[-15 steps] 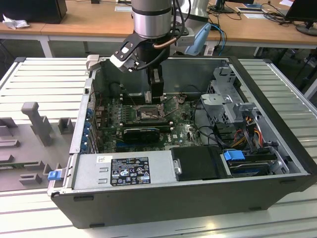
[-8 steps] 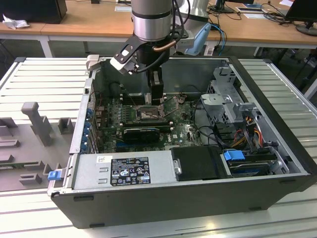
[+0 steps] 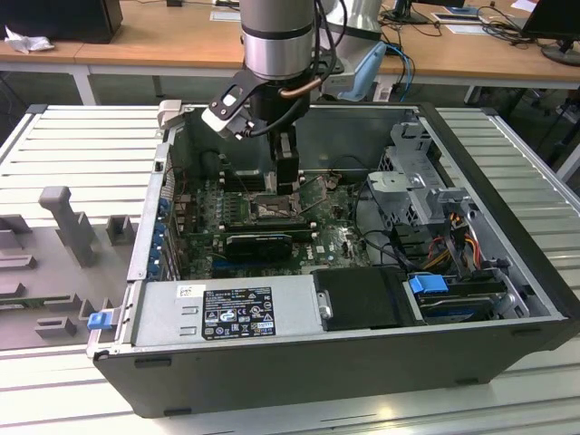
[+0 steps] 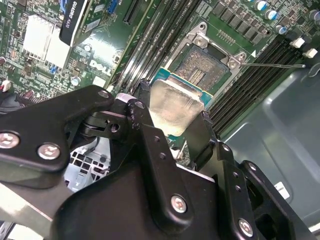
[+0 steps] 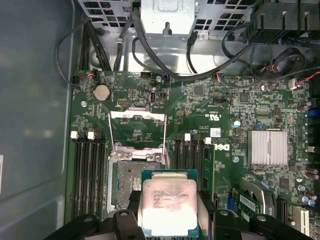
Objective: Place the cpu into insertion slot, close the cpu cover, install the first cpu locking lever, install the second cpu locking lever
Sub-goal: 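Place the cpu into insertion slot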
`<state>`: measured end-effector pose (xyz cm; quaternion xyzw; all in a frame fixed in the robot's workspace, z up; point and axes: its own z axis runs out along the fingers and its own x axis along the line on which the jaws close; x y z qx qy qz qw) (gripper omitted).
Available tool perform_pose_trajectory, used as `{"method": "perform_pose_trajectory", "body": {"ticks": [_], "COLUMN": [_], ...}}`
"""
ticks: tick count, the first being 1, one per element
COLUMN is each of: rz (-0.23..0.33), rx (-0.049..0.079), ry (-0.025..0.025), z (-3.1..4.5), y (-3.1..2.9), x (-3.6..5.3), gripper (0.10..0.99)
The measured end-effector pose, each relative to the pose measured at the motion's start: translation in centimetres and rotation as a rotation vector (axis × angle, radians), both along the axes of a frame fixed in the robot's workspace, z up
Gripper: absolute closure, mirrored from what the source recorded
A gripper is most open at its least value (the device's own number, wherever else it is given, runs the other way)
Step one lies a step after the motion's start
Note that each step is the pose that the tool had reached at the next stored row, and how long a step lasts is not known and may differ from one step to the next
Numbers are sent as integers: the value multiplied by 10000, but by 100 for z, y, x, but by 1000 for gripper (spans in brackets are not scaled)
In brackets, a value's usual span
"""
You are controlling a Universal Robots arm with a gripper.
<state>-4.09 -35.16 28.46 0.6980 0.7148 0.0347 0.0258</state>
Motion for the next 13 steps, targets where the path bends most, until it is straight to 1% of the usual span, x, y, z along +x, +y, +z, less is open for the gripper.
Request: {"method": "perform_pose_trajectory", "body": {"ticks": [8,11,13], "rz": [0,0,0], "rx": [0,0,0], "ry": [0,-1,0], "z": [-53,-101,-116], "y": [0,0,0], "x": [0,0,0], "gripper": [561,561,561]}}
